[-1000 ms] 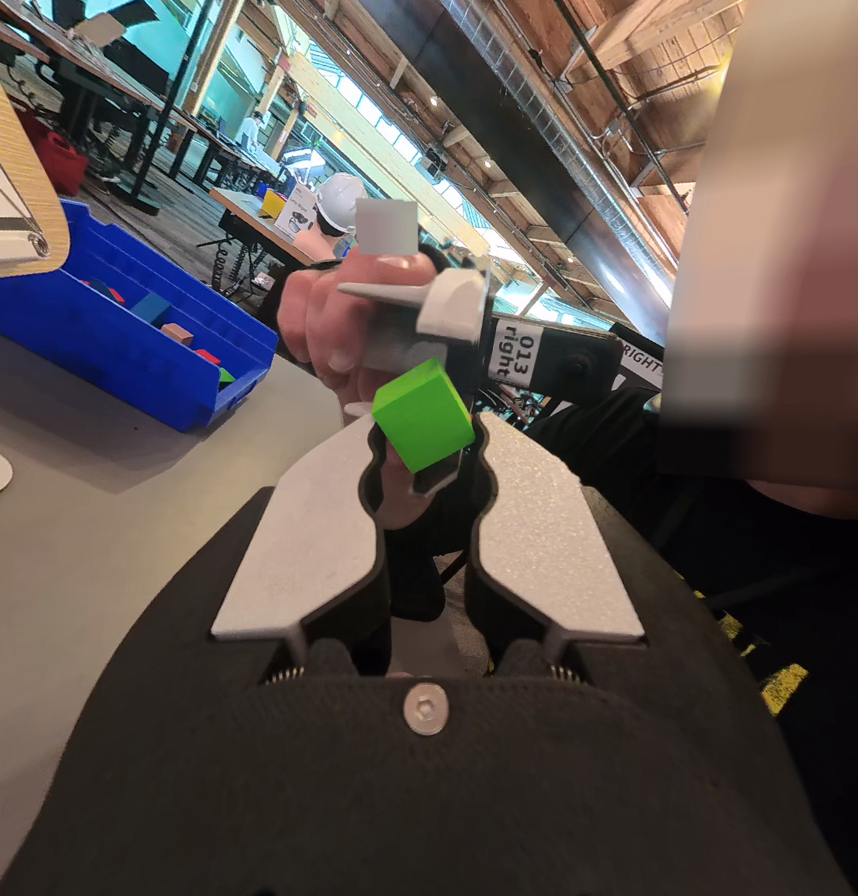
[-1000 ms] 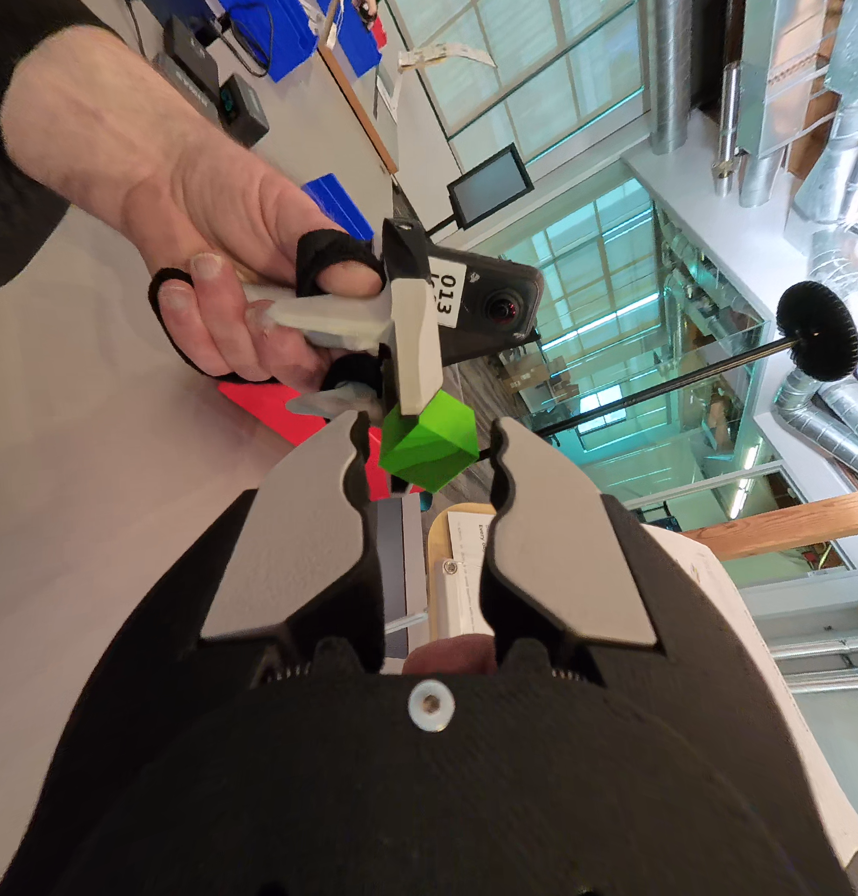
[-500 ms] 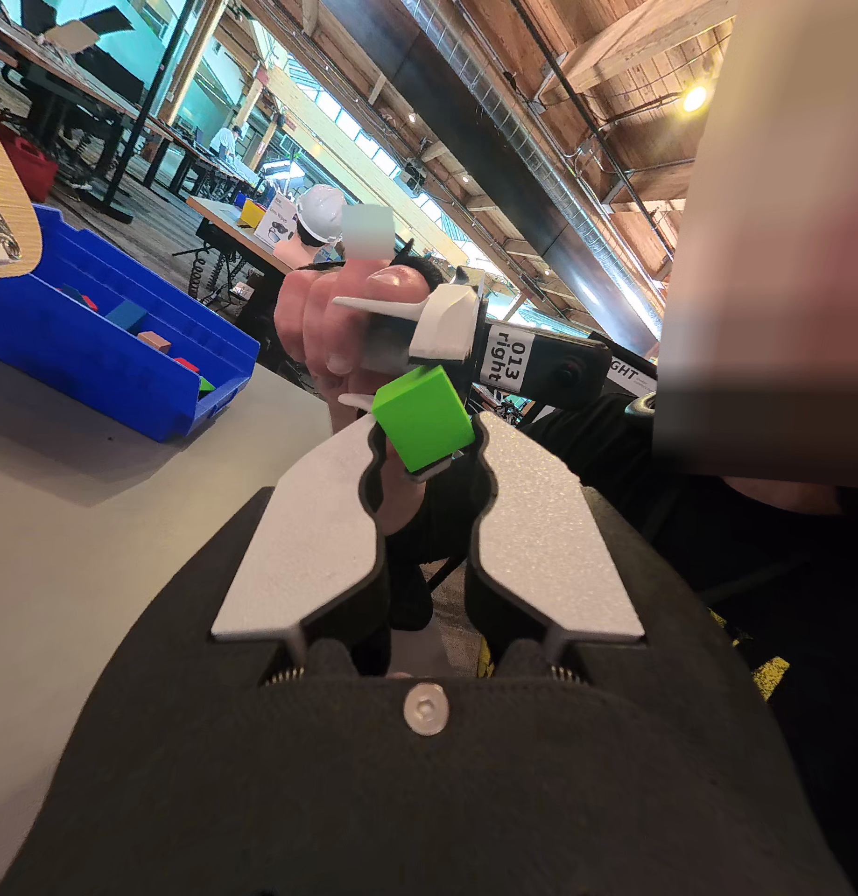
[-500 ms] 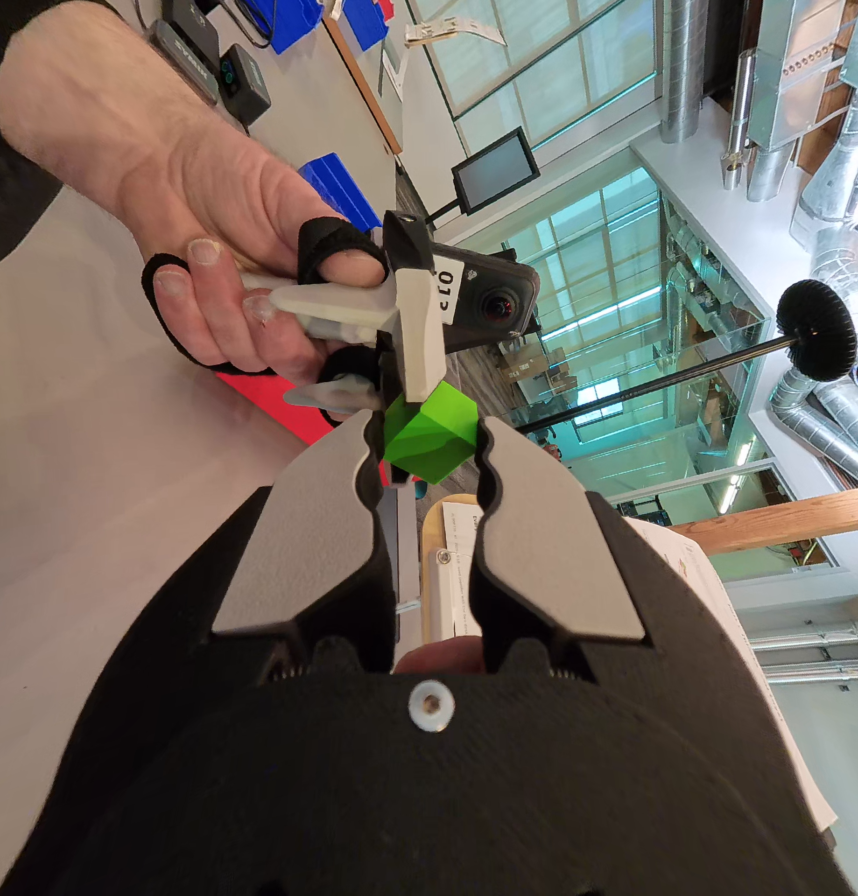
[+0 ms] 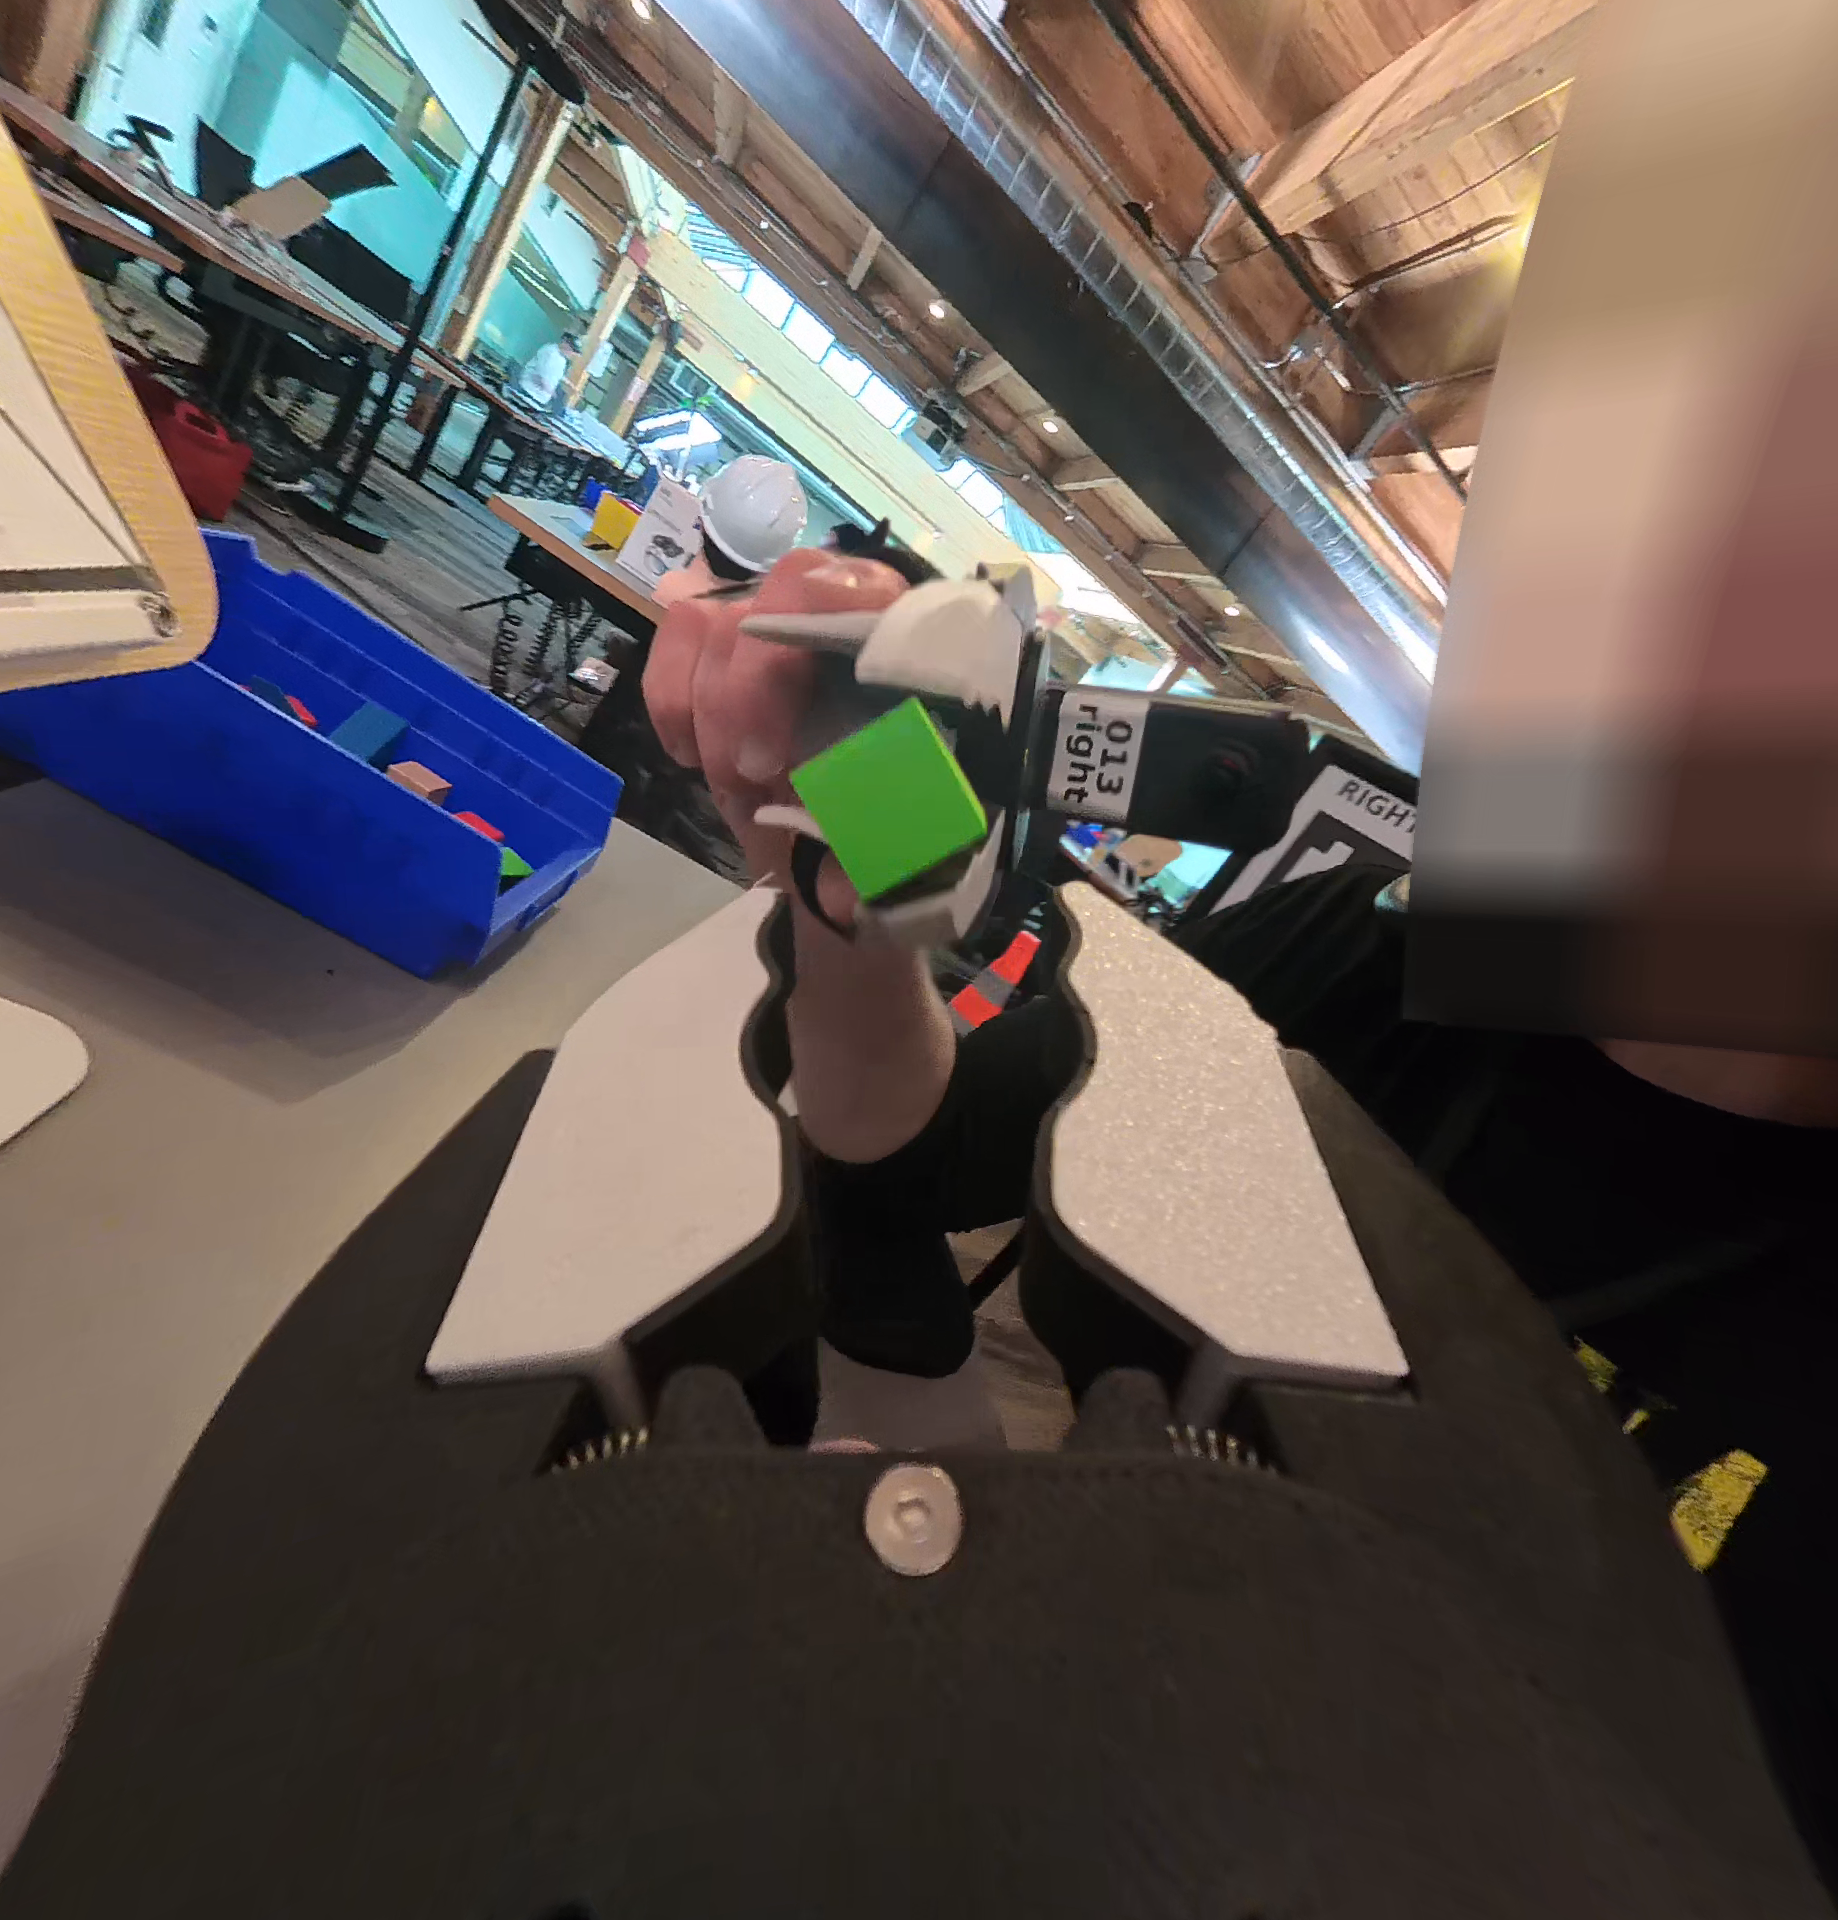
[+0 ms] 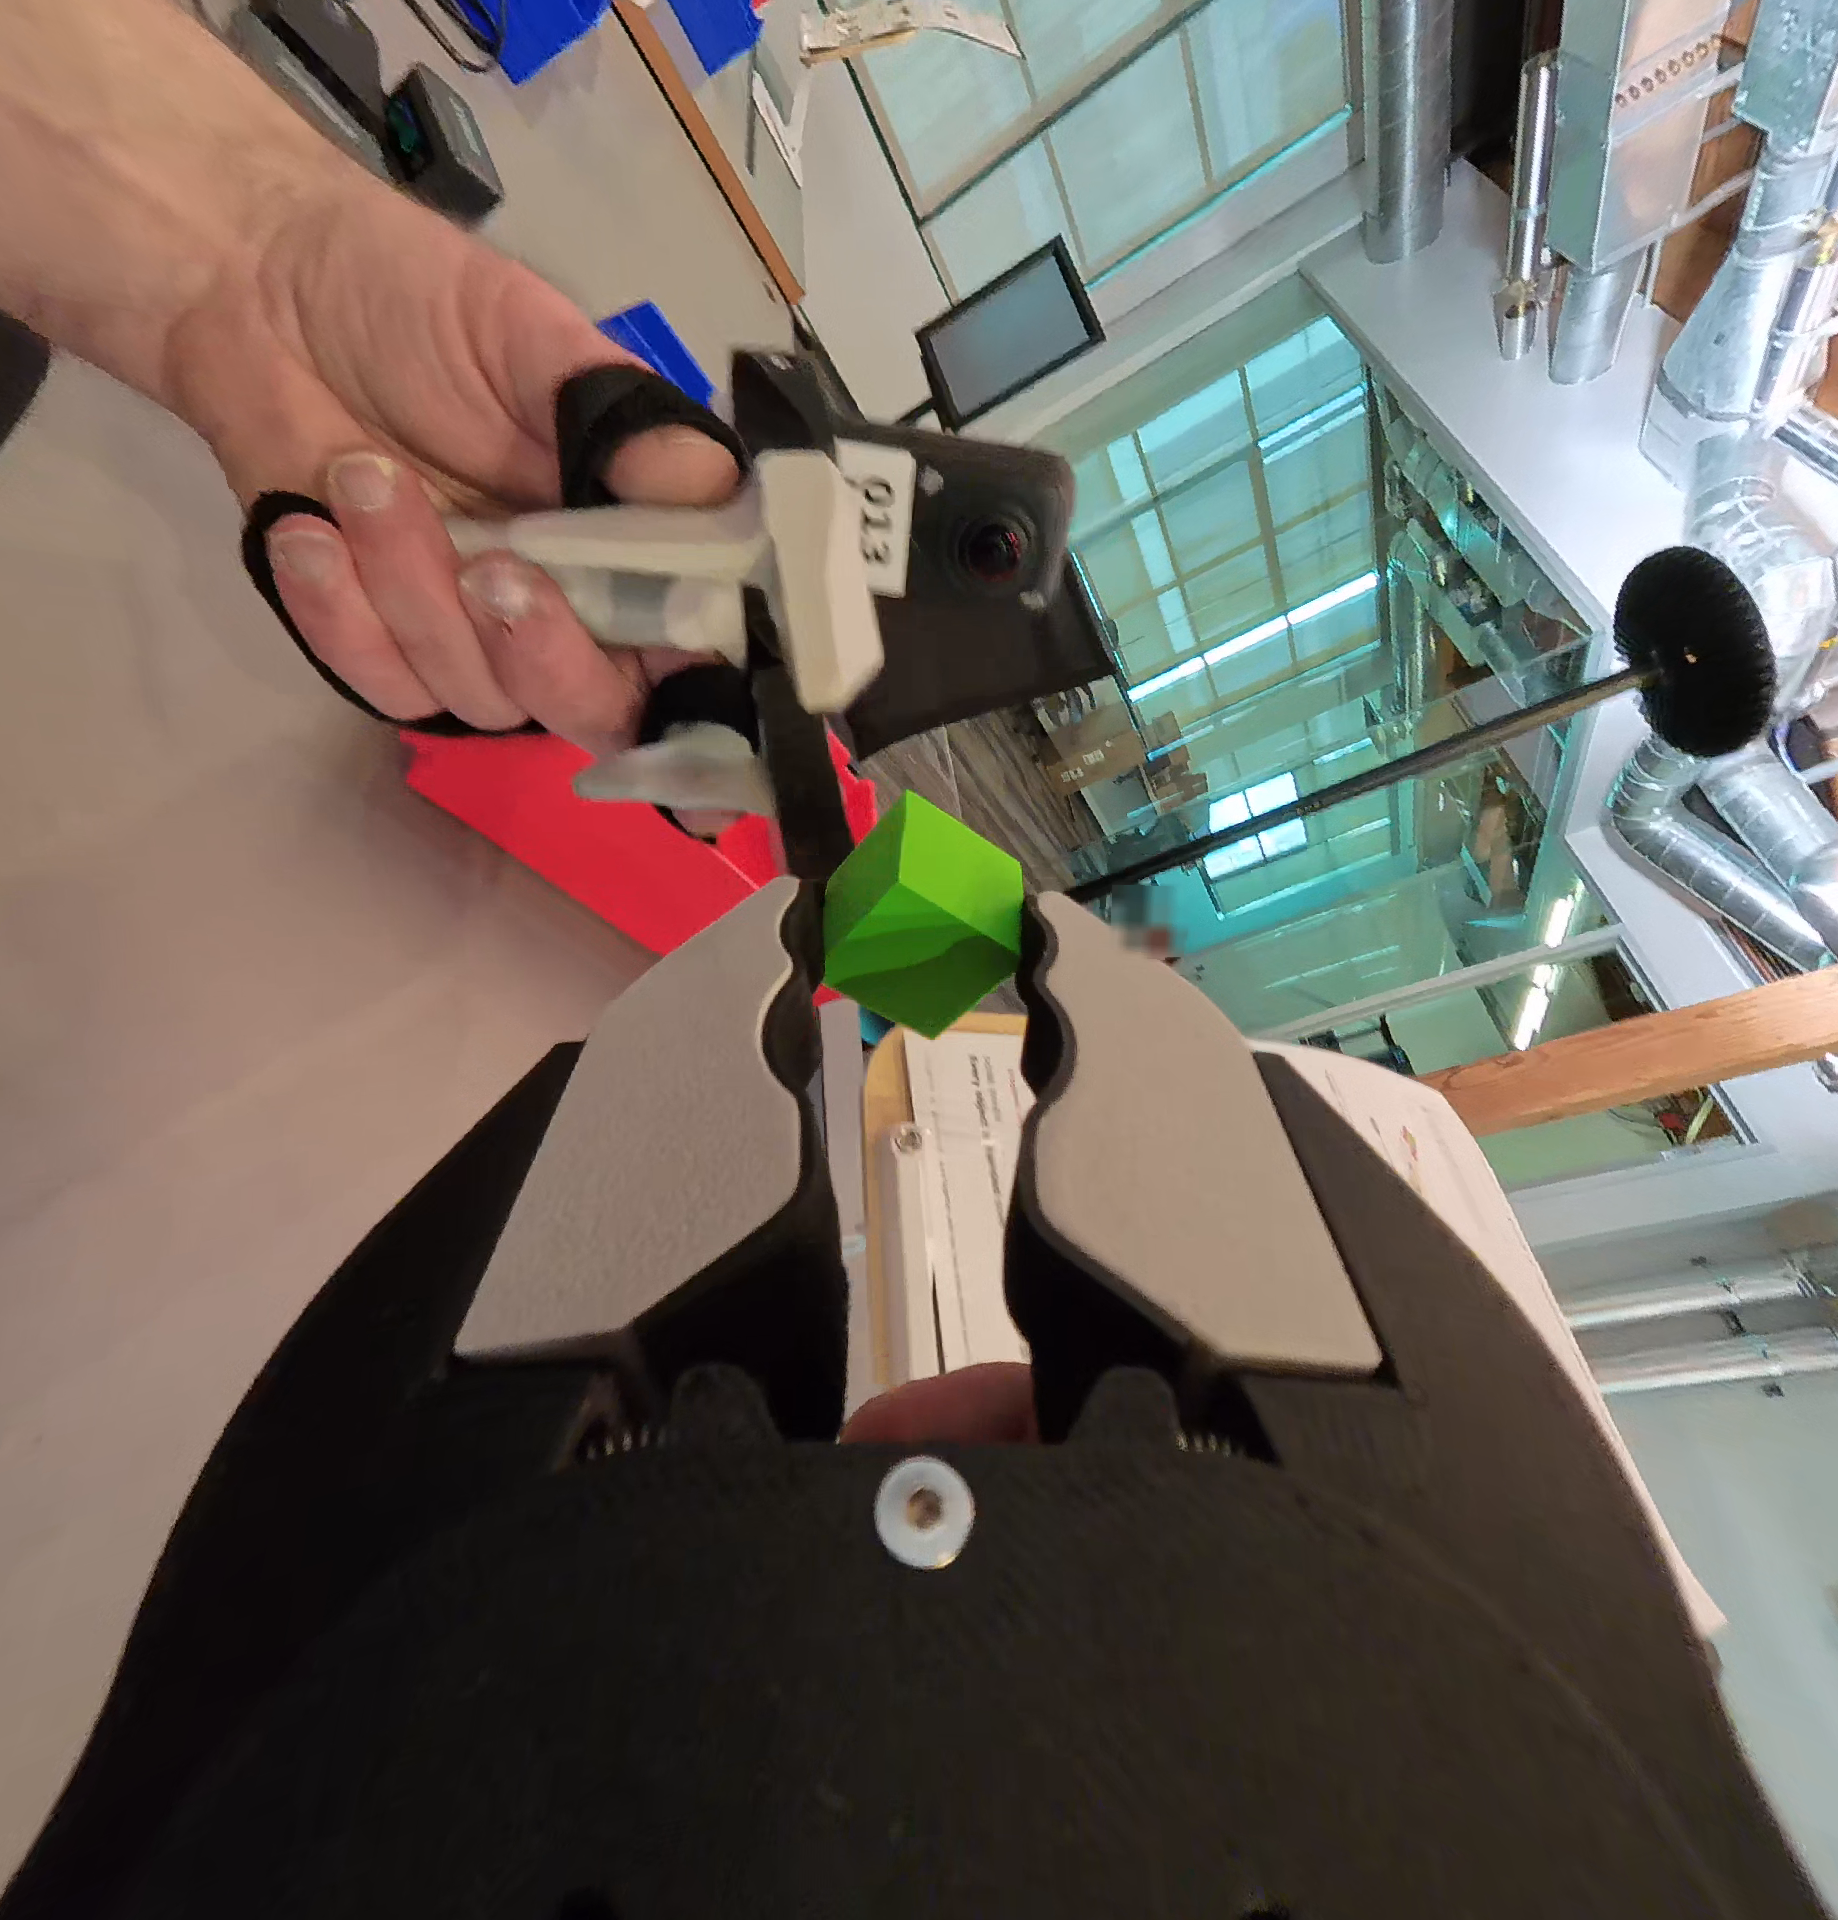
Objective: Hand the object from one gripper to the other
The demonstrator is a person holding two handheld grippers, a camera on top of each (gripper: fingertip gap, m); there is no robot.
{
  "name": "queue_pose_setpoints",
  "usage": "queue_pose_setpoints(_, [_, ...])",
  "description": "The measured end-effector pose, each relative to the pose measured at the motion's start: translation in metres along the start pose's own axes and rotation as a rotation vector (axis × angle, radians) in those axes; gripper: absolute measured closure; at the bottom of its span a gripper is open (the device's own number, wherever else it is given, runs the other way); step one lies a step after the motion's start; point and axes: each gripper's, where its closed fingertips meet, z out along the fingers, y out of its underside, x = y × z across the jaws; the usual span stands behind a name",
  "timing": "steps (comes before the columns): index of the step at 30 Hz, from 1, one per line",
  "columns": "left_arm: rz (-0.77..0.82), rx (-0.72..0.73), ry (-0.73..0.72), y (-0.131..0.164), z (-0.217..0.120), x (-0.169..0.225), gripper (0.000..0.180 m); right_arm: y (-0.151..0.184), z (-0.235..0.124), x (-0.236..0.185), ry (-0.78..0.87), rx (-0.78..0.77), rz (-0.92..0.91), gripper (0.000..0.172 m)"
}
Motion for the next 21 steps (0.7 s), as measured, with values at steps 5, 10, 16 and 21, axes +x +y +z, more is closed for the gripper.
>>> queue_pose_setpoints(5, [0.071,-0.025,-0.154,-0.005,-0.021,-0.008,0.127,0.058,-0.045,0.054,0.168,-0.170,0.136,0.138])
queue_pose_setpoints(10, [0.100,-0.016,-0.299,-0.010,-0.053,-0.015,0.126,0.152,-0.114,0.084,0.293,-0.477,0.331,0.137])
queue_pose_setpoints(16, [0.115,-0.023,-0.544,-0.012,-0.100,-0.040,0.126,0.251,-0.183,0.074,0.366,-0.771,0.583,0.137])
queue_pose_setpoints(21, [0.144,-0.007,-0.737,-0.025,-0.142,-0.048,0.121,0.313,-0.210,0.031,0.286,-0.932,0.795,0.138])
